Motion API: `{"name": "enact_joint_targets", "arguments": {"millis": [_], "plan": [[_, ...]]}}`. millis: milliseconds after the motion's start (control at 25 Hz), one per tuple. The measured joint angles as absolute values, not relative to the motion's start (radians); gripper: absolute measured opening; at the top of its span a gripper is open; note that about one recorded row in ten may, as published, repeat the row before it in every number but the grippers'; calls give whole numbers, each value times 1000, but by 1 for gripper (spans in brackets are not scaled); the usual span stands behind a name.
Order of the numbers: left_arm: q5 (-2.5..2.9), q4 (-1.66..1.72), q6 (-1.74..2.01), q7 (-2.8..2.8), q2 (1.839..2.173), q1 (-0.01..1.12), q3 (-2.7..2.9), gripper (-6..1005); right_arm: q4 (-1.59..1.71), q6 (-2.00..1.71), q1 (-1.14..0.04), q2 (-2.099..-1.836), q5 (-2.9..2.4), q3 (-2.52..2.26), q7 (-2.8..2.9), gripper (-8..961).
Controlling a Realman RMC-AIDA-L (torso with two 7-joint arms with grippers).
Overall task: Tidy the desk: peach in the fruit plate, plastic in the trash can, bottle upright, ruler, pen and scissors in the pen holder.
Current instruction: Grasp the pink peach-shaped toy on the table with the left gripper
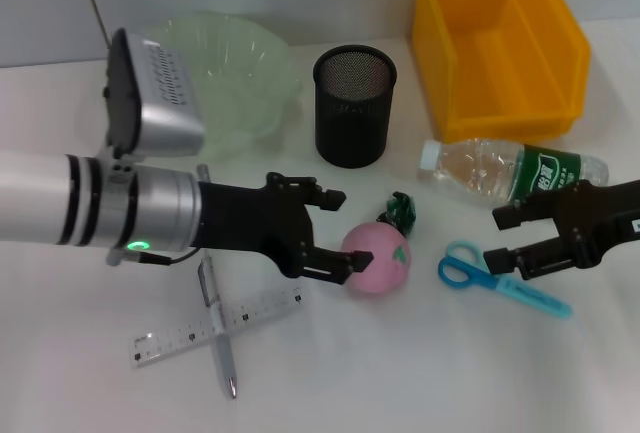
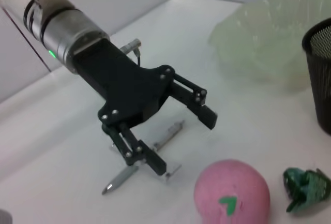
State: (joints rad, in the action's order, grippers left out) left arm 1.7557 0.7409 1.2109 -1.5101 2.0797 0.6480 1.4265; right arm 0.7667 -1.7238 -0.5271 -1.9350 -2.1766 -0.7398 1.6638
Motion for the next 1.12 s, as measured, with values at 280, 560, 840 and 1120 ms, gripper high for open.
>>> {"name": "enact_joint_targets", "arguments": {"millis": [280,560,840,1120], "plan": [[1704,741,1055,-1537,2080,666,1594,822,769,-1721,-528,-1935,-2180,-740,1666,815],[1701,741,1002,-1568,2080,693,1673,819,770,-1719,-529,-1937,-2181,-743,1664,814],[1701,738,943,-1583,2080,698,1719,817,773,-1721,-529,-1941,-2181,-744,1661,814],[1703,724,937,-1583,2080,706,1730,815,773,-1720,-533,-1943,-2181,-744,1660,814]]}}
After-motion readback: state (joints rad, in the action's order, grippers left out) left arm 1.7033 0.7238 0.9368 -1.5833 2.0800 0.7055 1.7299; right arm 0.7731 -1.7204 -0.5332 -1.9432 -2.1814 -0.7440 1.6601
